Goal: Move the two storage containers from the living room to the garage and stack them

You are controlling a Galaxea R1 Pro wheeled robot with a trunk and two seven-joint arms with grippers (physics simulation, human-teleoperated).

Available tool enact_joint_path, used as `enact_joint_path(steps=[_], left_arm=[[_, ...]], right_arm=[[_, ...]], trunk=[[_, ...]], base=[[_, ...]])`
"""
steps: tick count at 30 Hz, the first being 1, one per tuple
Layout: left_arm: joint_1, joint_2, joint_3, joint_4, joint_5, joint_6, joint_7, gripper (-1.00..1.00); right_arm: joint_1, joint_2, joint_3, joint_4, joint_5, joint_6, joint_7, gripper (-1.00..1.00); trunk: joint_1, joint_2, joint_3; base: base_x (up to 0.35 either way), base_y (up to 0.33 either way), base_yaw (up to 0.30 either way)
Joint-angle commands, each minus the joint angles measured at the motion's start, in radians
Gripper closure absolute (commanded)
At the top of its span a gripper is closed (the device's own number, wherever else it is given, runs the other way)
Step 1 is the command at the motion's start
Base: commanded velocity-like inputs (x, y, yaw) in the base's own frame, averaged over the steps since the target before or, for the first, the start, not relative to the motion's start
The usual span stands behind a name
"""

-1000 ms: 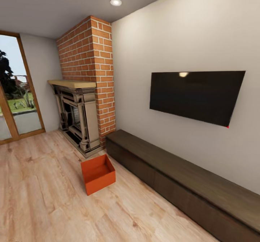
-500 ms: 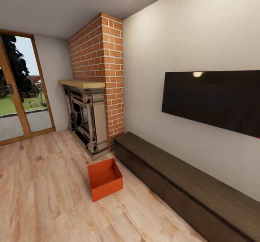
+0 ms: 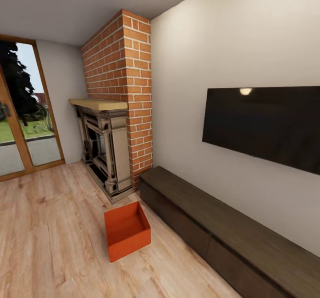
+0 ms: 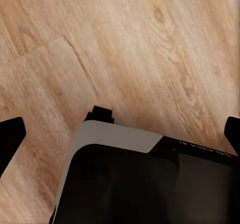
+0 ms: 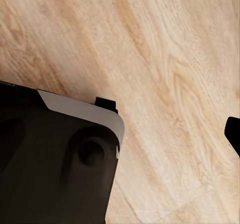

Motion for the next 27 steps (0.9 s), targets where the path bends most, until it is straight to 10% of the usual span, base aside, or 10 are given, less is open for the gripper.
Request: enact_joint_path(steps=[1, 27], left_arm=[[-0.001, 0.000, -0.008, 0.000, 0.008, 0.001, 0.003, -1.00], [-0.001, 0.000, -0.008, 0.000, 0.009, 0.001, 0.002, -1.00]], right_arm=[[-0.001, 0.001, 0.003, 0.003, 0.010, -0.004, -0.008, -1.00], [-0.001, -0.002, 0.004, 0.003, 0.011, -0.006, -0.008, -1.00]], trunk=[[0.001, -0.001, -0.001], [0.001, -0.001, -0.001]], base=[[0.324, 0.000, 0.028], [0.324, 0.000, 0.246]])
